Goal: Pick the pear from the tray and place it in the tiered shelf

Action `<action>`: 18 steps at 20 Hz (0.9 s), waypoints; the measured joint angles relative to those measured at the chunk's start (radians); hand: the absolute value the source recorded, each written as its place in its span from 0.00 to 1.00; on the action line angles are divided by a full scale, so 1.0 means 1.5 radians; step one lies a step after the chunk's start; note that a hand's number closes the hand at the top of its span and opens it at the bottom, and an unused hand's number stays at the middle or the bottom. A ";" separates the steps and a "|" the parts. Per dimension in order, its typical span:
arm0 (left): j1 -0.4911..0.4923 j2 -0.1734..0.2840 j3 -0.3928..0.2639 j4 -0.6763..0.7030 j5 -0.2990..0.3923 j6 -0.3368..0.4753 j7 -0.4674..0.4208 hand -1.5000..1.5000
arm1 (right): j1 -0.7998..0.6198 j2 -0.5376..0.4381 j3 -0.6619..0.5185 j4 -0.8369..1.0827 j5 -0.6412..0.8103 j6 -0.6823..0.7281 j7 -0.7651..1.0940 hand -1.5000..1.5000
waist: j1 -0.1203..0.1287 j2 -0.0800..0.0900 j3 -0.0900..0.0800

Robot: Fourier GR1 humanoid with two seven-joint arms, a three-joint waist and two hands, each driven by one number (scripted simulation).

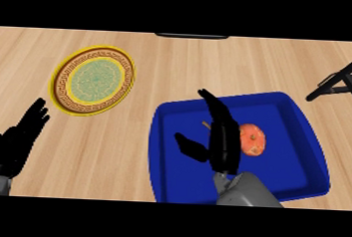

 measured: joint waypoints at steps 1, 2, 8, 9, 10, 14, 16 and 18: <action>0.005 0.001 0.002 -0.001 0.000 0.000 -0.002 0.50 | 0.000 -0.002 0.007 -0.001 0.036 0.014 0.037 0.00 | -0.004 -0.002 0.000; 0.006 0.000 0.004 0.003 0.001 -0.001 -0.004 0.50 | -0.005 -0.004 0.009 -0.002 0.070 0.035 0.074 0.00 | -0.008 -0.003 -0.001; 0.016 -0.008 0.004 0.001 -0.004 0.004 -0.008 0.50 | -0.048 -0.005 0.029 -0.031 0.194 0.245 0.279 0.00 | -0.014 -0.005 -0.001; 0.013 -0.007 0.007 0.002 -0.002 0.002 -0.007 0.50 | -0.054 -0.003 0.034 -0.040 0.195 0.288 0.303 0.00 | -0.014 -0.005 -0.001; 0.014 -0.007 0.005 -0.001 -0.003 0.001 -0.006 0.50 | -0.060 0.000 0.041 -0.043 0.194 0.333 0.323 0.00 | -0.011 -0.004 0.000; 0.014 -0.007 0.005 -0.005 -0.006 0.001 -0.004 0.50 | -0.075 0.009 0.058 -0.044 0.170 0.493 0.366 0.00 | -0.006 -0.001 0.000; 0.016 -0.004 0.009 -0.005 -0.006 -0.003 -0.006 0.50 | -0.087 0.020 0.058 -0.050 0.160 0.557 0.382 0.00 | -0.003 0.000 0.001; 0.018 0.001 0.016 -0.006 0.000 -0.013 -0.005 0.50 | -0.097 0.020 0.050 -0.054 0.151 0.606 0.388 0.00 | -0.002 0.001 0.001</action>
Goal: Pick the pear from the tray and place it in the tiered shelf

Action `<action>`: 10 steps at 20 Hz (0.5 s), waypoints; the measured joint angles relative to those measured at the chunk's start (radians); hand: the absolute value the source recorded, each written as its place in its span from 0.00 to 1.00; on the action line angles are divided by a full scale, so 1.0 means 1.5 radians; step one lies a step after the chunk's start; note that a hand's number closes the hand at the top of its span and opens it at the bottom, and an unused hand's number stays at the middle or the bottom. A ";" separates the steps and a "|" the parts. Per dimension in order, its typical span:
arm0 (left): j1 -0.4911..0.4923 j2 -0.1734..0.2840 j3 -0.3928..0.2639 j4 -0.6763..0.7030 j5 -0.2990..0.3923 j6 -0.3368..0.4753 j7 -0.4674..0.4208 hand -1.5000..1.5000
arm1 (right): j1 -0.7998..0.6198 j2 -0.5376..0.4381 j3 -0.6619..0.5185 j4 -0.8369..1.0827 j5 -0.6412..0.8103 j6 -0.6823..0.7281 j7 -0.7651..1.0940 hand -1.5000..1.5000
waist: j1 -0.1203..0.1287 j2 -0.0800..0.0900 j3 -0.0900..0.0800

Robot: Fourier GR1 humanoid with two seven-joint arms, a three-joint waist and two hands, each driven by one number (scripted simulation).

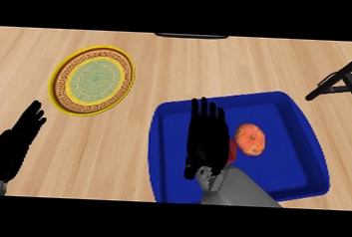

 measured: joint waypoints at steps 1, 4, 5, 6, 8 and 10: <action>-0.003 -0.002 0.001 0.005 0.000 0.000 -0.001 0.50 | 0.000 -0.002 -0.001 -0.006 -0.003 0.018 0.001 0.00 | -0.002 0.001 0.000; 0.002 -0.006 0.003 0.002 -0.003 -0.002 -0.008 0.50 | -0.013 -0.010 -0.025 -0.003 -0.015 0.065 -0.005 0.00 | 0.001 0.002 0.001; 0.006 -0.010 0.001 -0.001 -0.006 0.000 -0.010 0.50 | -0.021 -0.004 -0.030 0.005 -0.015 0.076 -0.004 0.00 | 0.003 0.002 0.001; 0.003 -0.011 0.002 0.000 -0.009 0.002 -0.010 0.50 | -0.021 -0.006 -0.037 0.002 -0.018 0.089 -0.007 0.00 | 0.002 0.003 0.001; -0.001 -0.015 0.002 0.002 -0.013 0.003 -0.009 0.50 | -0.025 -0.007 -0.051 0.009 -0.021 0.112 -0.013 0.00 | 0.002 0.004 0.001; -0.009 -0.016 0.005 0.000 -0.013 0.002 0.002 0.50 | -0.025 -0.007 -0.060 0.016 -0.016 0.128 -0.020 0.00 | 0.002 0.004 0.001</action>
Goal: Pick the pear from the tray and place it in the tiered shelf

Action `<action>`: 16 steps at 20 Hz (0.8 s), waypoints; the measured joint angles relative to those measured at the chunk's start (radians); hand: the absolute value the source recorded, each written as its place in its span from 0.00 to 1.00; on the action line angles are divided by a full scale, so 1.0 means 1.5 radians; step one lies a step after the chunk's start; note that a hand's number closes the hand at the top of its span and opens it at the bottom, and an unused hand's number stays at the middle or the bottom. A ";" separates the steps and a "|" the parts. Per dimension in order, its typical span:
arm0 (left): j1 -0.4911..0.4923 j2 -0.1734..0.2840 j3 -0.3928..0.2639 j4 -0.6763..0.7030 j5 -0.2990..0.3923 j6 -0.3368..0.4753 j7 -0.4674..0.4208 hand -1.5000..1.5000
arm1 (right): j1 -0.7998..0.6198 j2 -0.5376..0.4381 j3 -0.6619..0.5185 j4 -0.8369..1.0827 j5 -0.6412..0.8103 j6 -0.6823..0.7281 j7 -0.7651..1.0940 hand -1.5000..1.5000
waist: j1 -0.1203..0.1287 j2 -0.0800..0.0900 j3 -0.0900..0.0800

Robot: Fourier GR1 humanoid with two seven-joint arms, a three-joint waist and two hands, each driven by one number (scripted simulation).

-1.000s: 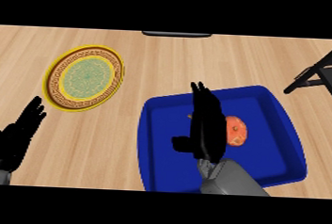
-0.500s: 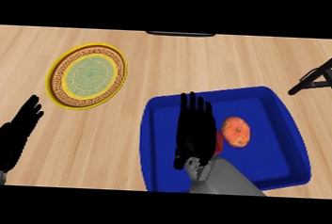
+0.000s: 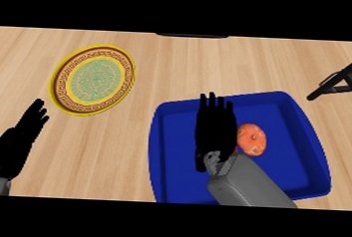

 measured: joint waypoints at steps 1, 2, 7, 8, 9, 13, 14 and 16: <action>0.007 0.002 0.001 -0.004 -0.001 -0.005 -0.002 0.50 | -0.003 0.002 -0.007 0.007 0.002 0.007 -0.002 0.00 | 0.002 0.000 0.000; 0.008 0.005 0.004 -0.005 -0.001 -0.008 -0.002 0.50 | 0.001 -0.003 -0.013 0.004 0.002 0.016 -0.007 0.00 | 0.001 0.000 0.000; 0.004 -0.008 0.007 -0.009 -0.009 -0.008 0.006 0.50 | 0.019 -0.015 -0.040 0.005 0.022 0.044 -0.025 0.00 | 0.000 0.001 0.000; 0.002 -0.008 0.010 -0.001 -0.010 -0.015 0.001 0.50 | 0.022 -0.009 -0.041 0.003 0.029 0.049 -0.025 0.00 | 0.000 0.001 0.001; -0.008 -0.012 0.012 0.013 -0.012 -0.018 0.000 0.50 | 0.029 -0.009 -0.041 0.009 0.037 0.050 -0.029 0.00 | 0.000 0.001 0.000; -0.017 -0.027 0.020 0.023 -0.030 -0.020 -0.001 0.50 | 0.044 -0.004 -0.053 0.030 0.072 0.051 -0.050 0.00 | 0.002 0.002 0.001; -0.010 -0.031 0.020 0.012 -0.035 -0.018 0.003 0.50 | 0.044 0.000 -0.058 0.037 0.080 0.051 -0.057 0.00 | 0.003 0.002 0.001; -0.005 -0.040 0.022 0.006 -0.044 -0.019 0.006 0.50 | 0.053 0.000 -0.069 0.031 0.091 0.057 -0.066 0.00 | 0.003 0.002 0.001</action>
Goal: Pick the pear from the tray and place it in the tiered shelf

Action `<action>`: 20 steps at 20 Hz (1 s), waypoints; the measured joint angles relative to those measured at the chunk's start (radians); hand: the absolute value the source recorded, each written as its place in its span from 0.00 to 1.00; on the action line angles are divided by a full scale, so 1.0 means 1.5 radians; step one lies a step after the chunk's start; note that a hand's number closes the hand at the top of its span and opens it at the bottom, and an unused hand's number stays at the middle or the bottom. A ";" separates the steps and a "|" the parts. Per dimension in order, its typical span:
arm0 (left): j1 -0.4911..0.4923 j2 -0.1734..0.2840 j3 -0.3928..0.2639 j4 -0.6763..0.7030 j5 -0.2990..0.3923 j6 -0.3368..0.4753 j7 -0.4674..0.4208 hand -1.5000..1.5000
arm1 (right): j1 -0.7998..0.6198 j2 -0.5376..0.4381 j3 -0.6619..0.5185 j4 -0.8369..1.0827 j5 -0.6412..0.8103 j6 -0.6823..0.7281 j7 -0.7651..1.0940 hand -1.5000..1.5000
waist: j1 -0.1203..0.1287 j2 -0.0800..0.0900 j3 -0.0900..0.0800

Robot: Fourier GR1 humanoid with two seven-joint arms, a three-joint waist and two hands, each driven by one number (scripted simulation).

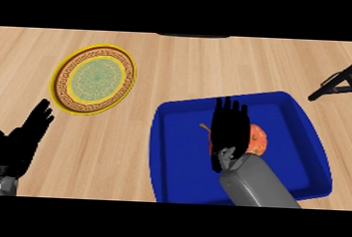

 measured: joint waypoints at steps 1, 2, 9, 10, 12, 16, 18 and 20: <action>-0.002 -0.001 0.005 0.003 -0.003 -0.006 -0.001 0.50 | -0.004 0.007 -0.002 0.005 0.004 -0.001 0.001 0.00 | 0.000 0.000 0.000; 0.001 0.000 0.011 -0.003 -0.001 -0.011 0.005 0.50 | -0.001 0.013 -0.003 0.013 0.014 -0.004 -0.001 0.00 | 0.001 0.000 0.000; 0.002 -0.004 0.044 -0.004 -0.013 -0.040 0.013 0.50 | 0.008 0.030 -0.036 0.044 0.044 -0.012 -0.033 1.00 | 0.003 -0.005 -0.002; 0.003 -0.003 0.050 -0.005 -0.014 -0.043 0.015 0.50 | 0.019 0.030 -0.037 0.038 0.048 -0.018 -0.037 1.00 | 0.003 -0.006 -0.002; 0.008 -0.004 0.060 -0.005 -0.017 -0.053 0.014 0.50 | 0.026 0.033 -0.048 0.027 0.050 -0.019 -0.044 1.00 | 0.003 -0.007 -0.002; 0.008 -0.027 0.053 -0.014 -0.041 -0.043 0.017 0.50 | 0.021 0.033 -0.055 0.051 0.062 -0.021 -0.067 1.00 | 0.003 -0.009 -0.003; 0.008 -0.026 0.062 -0.013 -0.042 -0.052 0.018 0.50 | 0.027 0.027 -0.050 0.047 0.070 -0.019 -0.078 1.00 | 0.003 -0.010 -0.004; 0.002 -0.037 0.062 -0.006 -0.052 -0.050 0.018 0.50 | 0.027 0.029 -0.044 0.053 0.085 -0.028 -0.078 1.00 | 0.002 -0.010 -0.004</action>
